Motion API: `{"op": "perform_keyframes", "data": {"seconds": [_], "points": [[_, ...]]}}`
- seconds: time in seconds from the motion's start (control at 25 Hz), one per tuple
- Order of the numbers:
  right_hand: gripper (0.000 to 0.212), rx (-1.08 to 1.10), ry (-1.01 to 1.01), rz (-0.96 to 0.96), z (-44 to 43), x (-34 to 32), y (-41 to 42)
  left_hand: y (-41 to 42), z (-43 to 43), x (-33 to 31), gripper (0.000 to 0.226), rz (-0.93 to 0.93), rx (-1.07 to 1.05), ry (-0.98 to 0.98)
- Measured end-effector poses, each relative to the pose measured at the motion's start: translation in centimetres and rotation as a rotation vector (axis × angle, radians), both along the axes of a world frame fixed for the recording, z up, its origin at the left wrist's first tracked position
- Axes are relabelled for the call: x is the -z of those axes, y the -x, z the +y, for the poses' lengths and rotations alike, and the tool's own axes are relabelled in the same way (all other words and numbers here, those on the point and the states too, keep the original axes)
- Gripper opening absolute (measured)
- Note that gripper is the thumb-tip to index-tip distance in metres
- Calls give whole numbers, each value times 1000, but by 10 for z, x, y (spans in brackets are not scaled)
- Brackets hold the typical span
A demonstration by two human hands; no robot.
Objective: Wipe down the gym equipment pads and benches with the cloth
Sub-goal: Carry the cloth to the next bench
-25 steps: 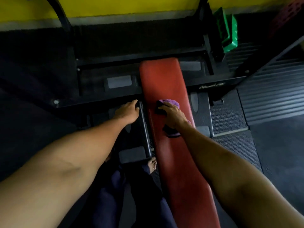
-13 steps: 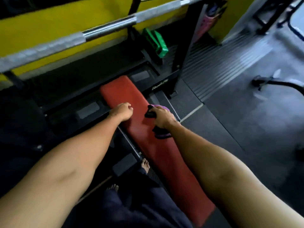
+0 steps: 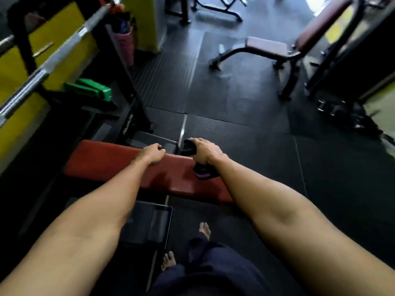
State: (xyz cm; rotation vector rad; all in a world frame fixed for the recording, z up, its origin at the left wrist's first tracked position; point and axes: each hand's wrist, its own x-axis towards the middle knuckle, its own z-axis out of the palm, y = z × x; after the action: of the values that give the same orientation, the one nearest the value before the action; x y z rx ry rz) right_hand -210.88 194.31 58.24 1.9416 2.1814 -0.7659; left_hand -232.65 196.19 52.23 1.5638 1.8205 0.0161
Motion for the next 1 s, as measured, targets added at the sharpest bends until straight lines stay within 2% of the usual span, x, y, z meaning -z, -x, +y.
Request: {"op": "perform_keyframes", "data": {"seconds": [0.4, 0.6, 0.76, 1.0], "points": [[73, 495, -65, -25, -132, -57, -203, -229, -47, -55, 47, 0, 458, -87], [71, 644, -102, -28, -213, -64, -305, -336, -87, -79, 48, 32, 589, -145], [71, 653, -130, -42, -263, -65, -387, -409, -128, -86, 48, 40, 560, -206], [71, 546, -108, -23, -304, -75, -476, -495, -189, -91, 52, 53, 505, -201]]}}
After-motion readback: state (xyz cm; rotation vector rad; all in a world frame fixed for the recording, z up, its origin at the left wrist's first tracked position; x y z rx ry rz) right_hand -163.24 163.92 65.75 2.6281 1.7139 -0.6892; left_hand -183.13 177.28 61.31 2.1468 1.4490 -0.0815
